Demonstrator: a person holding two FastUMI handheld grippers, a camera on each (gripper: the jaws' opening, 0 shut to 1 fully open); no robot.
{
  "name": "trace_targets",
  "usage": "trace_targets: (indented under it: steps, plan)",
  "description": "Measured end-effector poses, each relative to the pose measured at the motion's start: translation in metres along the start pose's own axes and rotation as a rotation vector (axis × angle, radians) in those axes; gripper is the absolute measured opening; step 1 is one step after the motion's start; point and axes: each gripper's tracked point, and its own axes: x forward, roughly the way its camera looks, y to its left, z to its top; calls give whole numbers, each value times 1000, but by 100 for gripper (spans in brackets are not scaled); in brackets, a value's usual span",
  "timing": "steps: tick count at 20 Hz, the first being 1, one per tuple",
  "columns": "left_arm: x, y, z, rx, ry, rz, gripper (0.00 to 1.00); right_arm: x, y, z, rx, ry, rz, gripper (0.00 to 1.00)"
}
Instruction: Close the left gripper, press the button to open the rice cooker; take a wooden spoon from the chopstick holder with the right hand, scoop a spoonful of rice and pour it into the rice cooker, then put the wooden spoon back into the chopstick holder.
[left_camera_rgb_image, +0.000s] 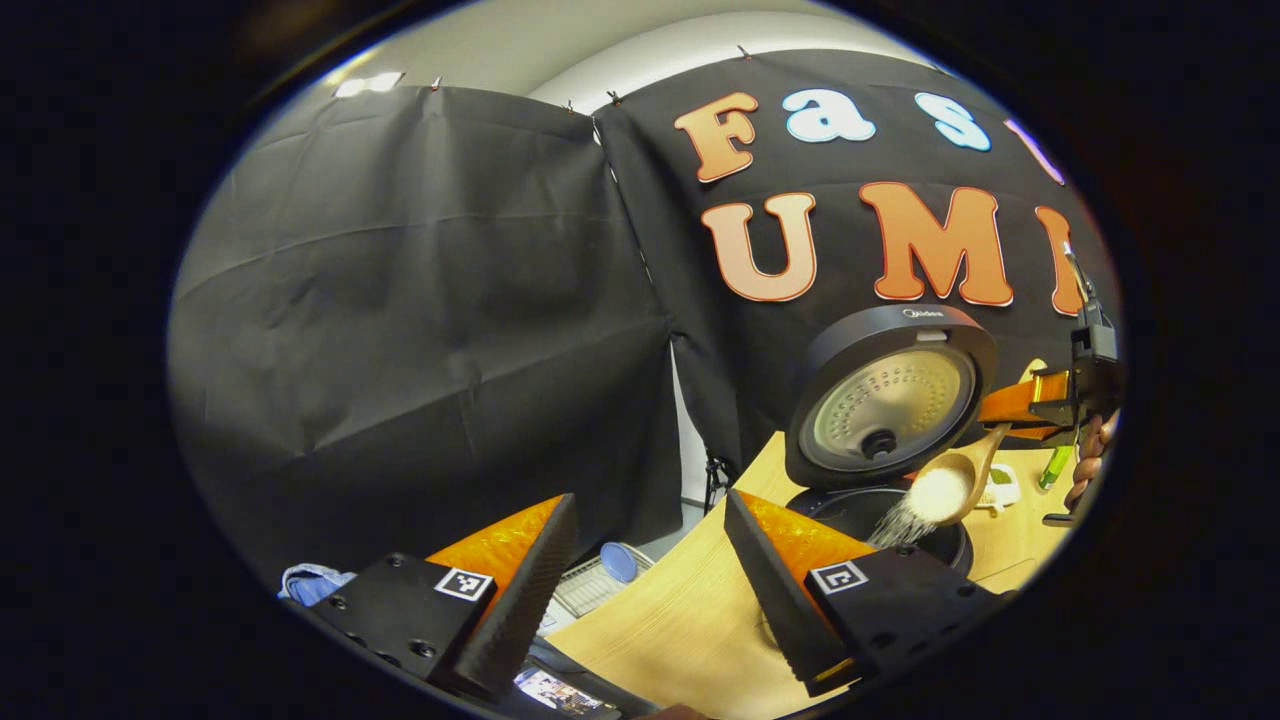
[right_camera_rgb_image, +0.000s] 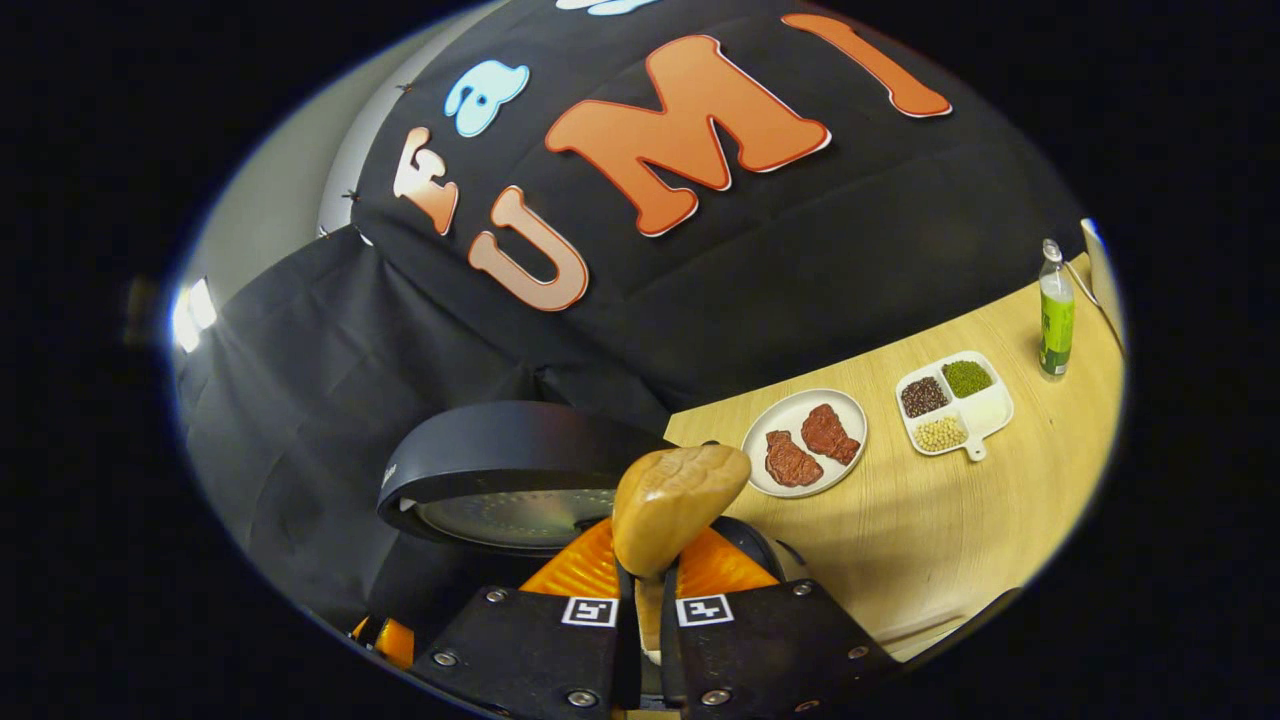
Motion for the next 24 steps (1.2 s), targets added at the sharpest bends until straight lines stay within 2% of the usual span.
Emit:
trace_targets:
  steps: [13, 14, 17, 18, 24]
  plan:
    - [-1, 3, 0, -2, 7, 4, 92, -6, 14, 12, -191, -55, 10, 7]
    - [-1, 3, -1, -2, 7, 4, 99, -6, 16, 11, -202, -52, 17, 7]
    - [-1, 3, -2, -6, 14, 3, 99, -8, 29, 8, -240, -53, 38, 7]
    - [-1, 3, -2, -6, 14, 4, 92, -8, 32, 6, -260, -52, 44, 7]
    - [0, 6, -5, -2, 17, 20, 92, -7, 57, -10, -378, -34, 97, 7]
